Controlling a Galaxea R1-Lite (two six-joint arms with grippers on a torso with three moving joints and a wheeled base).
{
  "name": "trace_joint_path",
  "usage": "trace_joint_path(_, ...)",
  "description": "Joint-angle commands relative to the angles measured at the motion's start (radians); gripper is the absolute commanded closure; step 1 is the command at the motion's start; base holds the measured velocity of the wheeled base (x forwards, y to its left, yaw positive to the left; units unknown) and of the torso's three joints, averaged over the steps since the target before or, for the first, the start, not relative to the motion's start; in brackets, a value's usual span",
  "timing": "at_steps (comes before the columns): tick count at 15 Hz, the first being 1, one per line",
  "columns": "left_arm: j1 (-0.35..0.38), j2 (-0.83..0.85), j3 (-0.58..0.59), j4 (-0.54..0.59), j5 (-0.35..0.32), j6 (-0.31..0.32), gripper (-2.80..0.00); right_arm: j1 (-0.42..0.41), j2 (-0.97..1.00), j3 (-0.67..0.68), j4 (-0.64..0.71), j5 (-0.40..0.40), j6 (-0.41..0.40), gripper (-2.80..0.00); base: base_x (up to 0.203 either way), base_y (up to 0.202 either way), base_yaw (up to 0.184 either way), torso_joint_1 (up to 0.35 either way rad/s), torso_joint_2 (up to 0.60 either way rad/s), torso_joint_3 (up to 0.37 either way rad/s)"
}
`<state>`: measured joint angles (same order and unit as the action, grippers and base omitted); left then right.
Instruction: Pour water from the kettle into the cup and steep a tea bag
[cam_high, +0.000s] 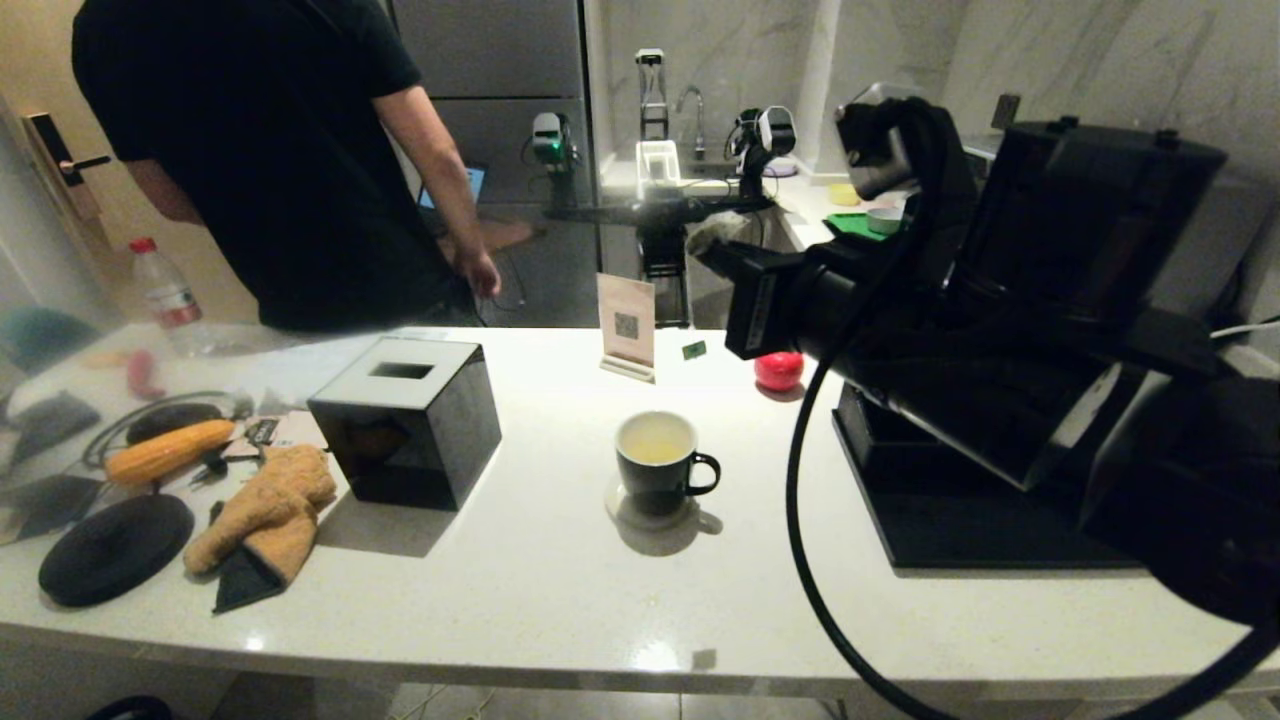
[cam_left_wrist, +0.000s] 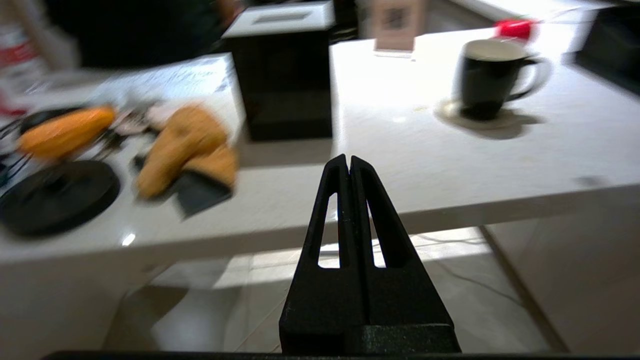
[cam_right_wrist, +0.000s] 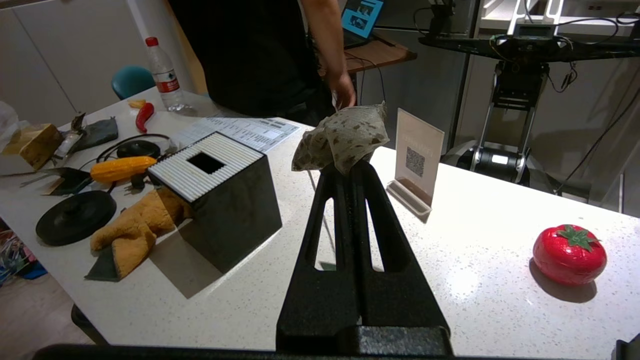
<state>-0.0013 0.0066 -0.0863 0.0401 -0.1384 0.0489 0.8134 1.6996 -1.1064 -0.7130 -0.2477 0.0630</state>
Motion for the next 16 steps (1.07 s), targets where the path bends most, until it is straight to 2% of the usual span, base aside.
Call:
trace_joint_path(1,0.0,0.038,-0.044,0.017,-0.031,0.0,0.0,0.007,0.0,0.002,-0.005,-0.002,0.0,0.0,0.0,0.0,0.0,0.0,0.0,0.0)
trace_joint_path(3,0.0,0.076,-0.073,0.033,-0.062,0.0,0.0,0.007,-0.001,0.003,-0.005,-0.002,0.0,0.0,0.0,0.0,0.0,0.0,0.0,0.0)
trace_joint_path(5,0.0,0.118,-0.098,0.036,-0.124,0.0,0.0,0.007,0.0,-0.001,-0.006,-0.002,-0.002,0.0,0.0,0.0,0.0,0.0,0.0,0.0)
trace_joint_path(11,-0.002,0.272,-0.151,0.035,-0.254,0.002,0.0,0.009,-0.002,-0.01,-0.006,-0.002,0.0,0.0,0.0,0.0,0.0,0.0,0.0,0.0)
trace_joint_path(16,-0.005,0.469,-0.24,0.029,-0.326,0.004,0.0,0.007,-0.018,-0.004,-0.013,-0.001,0.0,0.0,0.0,0.0,0.0,0.0,0.0,0.0)
